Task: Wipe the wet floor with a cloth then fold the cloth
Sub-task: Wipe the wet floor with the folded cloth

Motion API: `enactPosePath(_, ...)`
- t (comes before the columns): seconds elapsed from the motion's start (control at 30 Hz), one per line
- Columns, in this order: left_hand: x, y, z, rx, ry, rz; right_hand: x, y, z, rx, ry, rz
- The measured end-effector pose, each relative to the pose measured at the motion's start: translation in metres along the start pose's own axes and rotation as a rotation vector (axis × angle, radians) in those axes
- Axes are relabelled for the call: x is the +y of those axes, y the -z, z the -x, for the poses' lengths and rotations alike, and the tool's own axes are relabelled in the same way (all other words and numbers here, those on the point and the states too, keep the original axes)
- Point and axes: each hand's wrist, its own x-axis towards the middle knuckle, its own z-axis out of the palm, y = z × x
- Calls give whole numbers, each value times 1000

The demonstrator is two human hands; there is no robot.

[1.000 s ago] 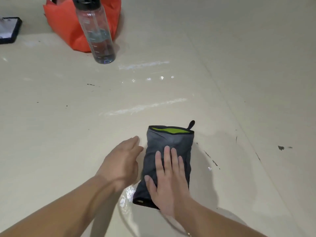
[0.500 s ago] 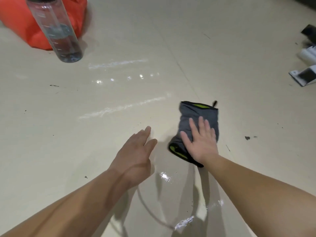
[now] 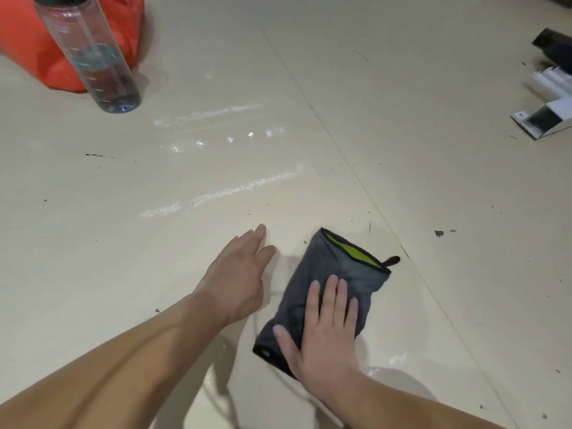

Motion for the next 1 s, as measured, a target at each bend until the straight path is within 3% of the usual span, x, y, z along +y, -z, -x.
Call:
enactPosePath(0.13,-17,10,-5,37,53,48,3,17,-30,-44,353,-5)
enactPosePath(0.23,-35,12,-11,65,121,55,4,32,-83,-77,400,4)
enactPosePath(0.43,-69,9,-1,123,285,71,-18,55,-184,-64,170,-79)
enactPosePath(0.63,-102,16,41,215,535,155,-111,53,-217,-78,-156,-84)
enactPosePath(0.7,-114,24,57,192,653,136,-145,49,-220,-54,-75,-80)
enactPosePath(0.83,-117,46,72,235,792,186,-186,38,-193,59,295,-162)
enactPosePath(0.93,-115,44,63,322,718,166,-181,31,-172,45,510,-312)
enactPosePath(1.0,-111,26,44,318,607,167,-161,40,-175,6,515,-645)
